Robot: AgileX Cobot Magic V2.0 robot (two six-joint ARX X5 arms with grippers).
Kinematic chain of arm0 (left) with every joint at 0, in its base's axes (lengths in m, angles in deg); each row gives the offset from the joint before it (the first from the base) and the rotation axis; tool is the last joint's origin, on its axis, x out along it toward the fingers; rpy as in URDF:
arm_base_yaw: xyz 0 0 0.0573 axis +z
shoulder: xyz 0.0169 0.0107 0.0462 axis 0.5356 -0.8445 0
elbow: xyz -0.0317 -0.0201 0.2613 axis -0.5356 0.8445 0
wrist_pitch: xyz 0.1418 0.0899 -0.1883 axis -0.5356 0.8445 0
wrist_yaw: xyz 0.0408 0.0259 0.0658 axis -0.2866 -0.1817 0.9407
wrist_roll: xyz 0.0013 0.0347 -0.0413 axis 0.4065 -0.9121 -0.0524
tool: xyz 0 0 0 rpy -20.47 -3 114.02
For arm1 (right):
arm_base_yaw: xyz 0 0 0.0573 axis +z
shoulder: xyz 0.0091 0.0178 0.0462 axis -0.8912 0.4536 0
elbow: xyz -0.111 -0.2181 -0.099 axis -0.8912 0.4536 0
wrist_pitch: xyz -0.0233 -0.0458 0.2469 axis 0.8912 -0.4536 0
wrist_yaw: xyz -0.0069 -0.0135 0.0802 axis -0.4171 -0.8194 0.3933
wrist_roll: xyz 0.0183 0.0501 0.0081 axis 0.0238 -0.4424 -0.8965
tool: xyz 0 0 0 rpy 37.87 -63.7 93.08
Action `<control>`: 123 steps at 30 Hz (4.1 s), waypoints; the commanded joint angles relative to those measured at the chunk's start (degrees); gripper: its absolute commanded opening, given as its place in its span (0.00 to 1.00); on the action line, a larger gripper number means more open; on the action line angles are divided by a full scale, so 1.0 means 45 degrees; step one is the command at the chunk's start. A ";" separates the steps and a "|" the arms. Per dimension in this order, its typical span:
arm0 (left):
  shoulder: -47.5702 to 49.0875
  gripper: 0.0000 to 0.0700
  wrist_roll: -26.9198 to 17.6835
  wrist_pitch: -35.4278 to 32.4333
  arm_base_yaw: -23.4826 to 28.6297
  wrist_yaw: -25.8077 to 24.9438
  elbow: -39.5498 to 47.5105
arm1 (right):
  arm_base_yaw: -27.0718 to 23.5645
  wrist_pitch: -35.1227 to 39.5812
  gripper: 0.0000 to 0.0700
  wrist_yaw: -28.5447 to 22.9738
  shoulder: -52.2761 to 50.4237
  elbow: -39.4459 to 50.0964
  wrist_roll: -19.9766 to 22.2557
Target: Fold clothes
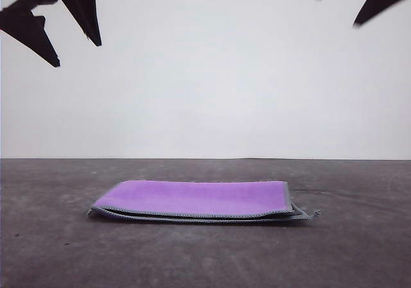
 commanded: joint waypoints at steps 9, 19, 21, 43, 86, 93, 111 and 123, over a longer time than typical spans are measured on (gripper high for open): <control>0.1644 0.80 0.0178 -0.0645 0.0408 0.0321 0.2518 | 0.0039 0.2834 0.82 -0.0874 -0.2637 0.4720 -0.1601; 0.3228 0.80 0.0675 -0.1798 0.0408 0.0219 0.4871 | 0.0043 0.9623 0.82 0.1981 -0.1739 1.0459 -0.4444; 0.3233 0.80 0.0675 -0.1821 0.0408 0.0219 0.4908 | 0.0044 1.0399 0.82 0.2391 -0.1235 1.0962 -0.4722; 0.3228 0.80 0.0767 -0.2259 0.0408 0.0217 0.4908 | 0.1486 1.5444 0.79 0.3927 0.3291 1.1220 -0.7601; 0.3228 0.80 0.0766 -0.2314 0.0408 0.0225 0.4908 | 0.4934 1.7555 0.01 0.3932 0.5596 0.8171 -0.9157; 0.3228 0.80 0.0763 -0.2319 0.0408 0.0229 0.4908 | 0.5540 1.7727 0.01 0.3959 0.6160 0.7037 -0.9337; 0.3228 0.80 0.0758 -0.2411 0.0418 0.0234 0.4908 | 0.5867 1.7751 0.01 0.3966 0.7248 0.6048 -0.9457; 0.3228 0.80 0.0663 -0.2392 0.0418 0.0234 0.4908 | 0.5752 1.7829 0.58 0.3934 0.7238 0.6038 -0.9047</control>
